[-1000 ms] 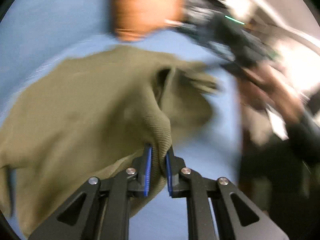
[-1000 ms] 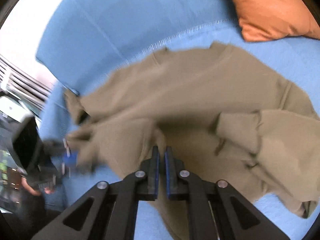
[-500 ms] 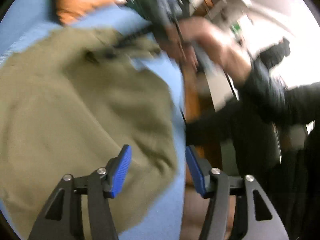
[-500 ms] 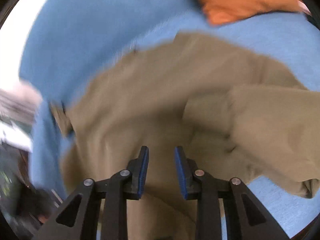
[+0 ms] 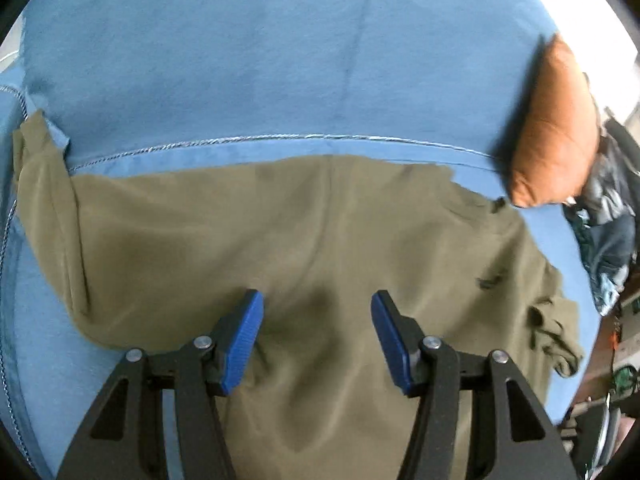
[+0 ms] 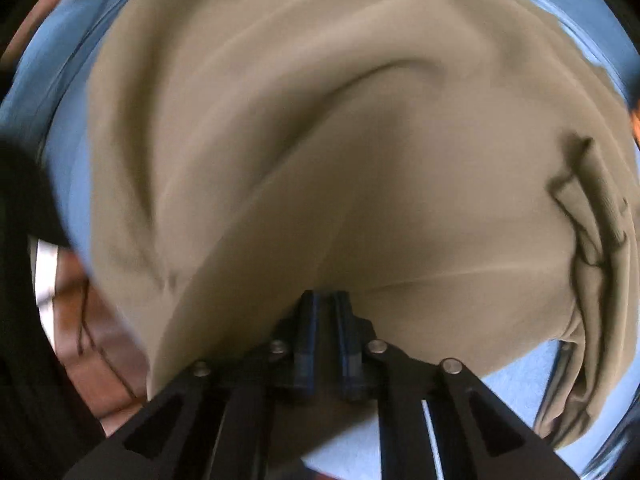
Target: Fold clothes
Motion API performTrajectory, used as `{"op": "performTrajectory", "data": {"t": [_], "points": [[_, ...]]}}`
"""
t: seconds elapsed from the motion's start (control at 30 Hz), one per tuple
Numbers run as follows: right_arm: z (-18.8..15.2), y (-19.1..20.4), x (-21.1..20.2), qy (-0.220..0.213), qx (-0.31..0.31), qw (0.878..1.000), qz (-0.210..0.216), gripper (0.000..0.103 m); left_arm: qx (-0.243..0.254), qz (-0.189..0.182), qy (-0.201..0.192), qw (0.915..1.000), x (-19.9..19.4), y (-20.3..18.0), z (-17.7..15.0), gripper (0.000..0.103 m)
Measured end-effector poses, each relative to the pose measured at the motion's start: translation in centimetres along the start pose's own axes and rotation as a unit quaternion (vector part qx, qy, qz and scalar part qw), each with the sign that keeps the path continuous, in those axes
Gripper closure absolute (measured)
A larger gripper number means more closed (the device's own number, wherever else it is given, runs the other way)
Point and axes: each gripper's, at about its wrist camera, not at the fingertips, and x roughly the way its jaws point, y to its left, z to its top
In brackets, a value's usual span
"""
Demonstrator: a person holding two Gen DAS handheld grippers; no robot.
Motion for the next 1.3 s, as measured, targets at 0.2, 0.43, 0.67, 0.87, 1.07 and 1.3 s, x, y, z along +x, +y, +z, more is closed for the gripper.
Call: {"op": "performTrajectory", "data": {"t": [0.2, 0.43, 0.67, 0.87, 1.07, 1.3], "points": [[-2.4, -1.6, -2.0, -0.023, 0.018, 0.999, 0.038, 0.094, 0.022, 0.045, 0.014, 0.9986, 3.0, -0.6, 1.2, 0.048], [-1.0, -6.8, -6.9, -0.142, 0.135, 0.981, -0.002, 0.054, 0.073, 0.065, 0.074, 0.9925, 4.6, -1.3, 0.2, 0.091], [0.3, -11.5, -7.4, -0.158, 0.282, 0.946, -0.038, 0.053, -0.029, 0.166, 0.040, 0.9848, -0.8, 3.4, 0.2, 0.092], [-0.4, -13.3, -8.3, -0.184, 0.354, 0.916, -0.045, 0.053, -0.069, 0.154, 0.068, 0.9832, -1.2, 5.3, -0.7, 0.070], [-1.1, -15.1, -9.2, -0.208, 0.425, 0.880, -0.051, 0.053, -0.068, 0.080, 0.003, 0.9944, -3.8, 4.1, 1.9, 0.065], [-0.5, -16.7, -8.8, -0.247, 0.460, 0.853, -0.011, 0.053, 0.007, 0.087, -0.003, 0.9962, 0.1, 0.4, 5.8, 0.063]]}}
